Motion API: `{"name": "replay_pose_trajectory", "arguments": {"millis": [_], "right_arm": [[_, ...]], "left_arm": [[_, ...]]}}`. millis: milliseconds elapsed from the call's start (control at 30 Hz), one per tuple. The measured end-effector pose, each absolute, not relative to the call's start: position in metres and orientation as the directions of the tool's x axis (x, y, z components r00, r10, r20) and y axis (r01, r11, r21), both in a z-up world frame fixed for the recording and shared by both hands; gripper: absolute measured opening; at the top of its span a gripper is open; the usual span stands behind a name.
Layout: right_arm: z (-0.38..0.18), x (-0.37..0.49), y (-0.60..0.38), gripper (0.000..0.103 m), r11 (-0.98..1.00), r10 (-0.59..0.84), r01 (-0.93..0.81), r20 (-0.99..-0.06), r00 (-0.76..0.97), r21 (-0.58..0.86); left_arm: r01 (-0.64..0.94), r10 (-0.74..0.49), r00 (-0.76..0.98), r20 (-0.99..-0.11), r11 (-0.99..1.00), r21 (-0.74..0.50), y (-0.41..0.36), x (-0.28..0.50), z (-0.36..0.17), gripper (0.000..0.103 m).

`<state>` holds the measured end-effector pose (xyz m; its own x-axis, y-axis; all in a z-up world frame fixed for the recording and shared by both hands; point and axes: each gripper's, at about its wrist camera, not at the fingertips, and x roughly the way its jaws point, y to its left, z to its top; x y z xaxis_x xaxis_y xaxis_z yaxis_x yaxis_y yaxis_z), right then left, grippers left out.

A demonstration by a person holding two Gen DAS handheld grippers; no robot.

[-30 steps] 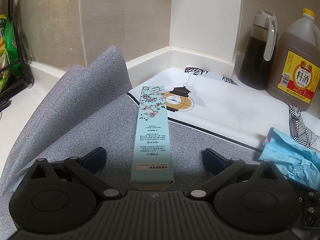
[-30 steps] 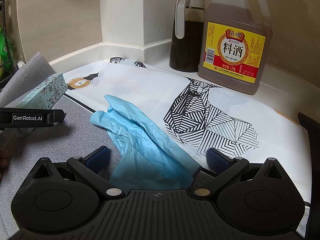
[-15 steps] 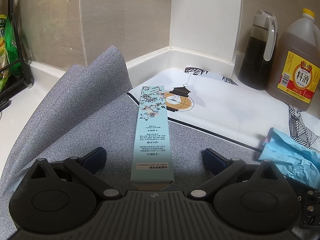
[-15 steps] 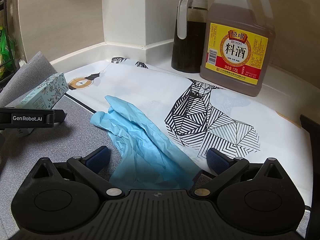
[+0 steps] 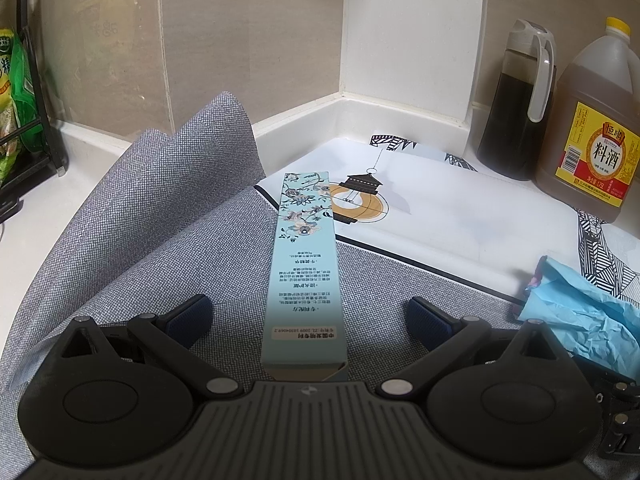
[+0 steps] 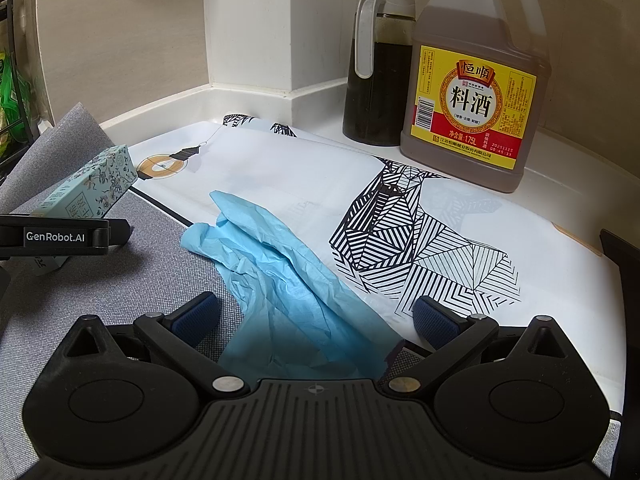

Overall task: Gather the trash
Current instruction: 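Grasp the light-blue box with the left tool while the right tool grasps the blue glove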

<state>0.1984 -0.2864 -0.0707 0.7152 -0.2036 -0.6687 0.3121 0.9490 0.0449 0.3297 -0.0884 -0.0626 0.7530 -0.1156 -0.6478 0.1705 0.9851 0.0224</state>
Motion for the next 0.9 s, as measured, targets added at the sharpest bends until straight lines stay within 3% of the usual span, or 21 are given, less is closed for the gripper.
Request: {"name": "replay_pose_trajectory", "arguments": {"millis": [900], "right_arm": [[-0.0702, 0.1983, -0.2866, 0.103, 0.949, -0.203, 0.312, -0.669, 0.715, 0.045]], "left_arm": [[0.144, -0.096, 0.756, -0.648, 0.989, 0.021, -0.0893, 0.3288, -0.0614, 0.103]]}}
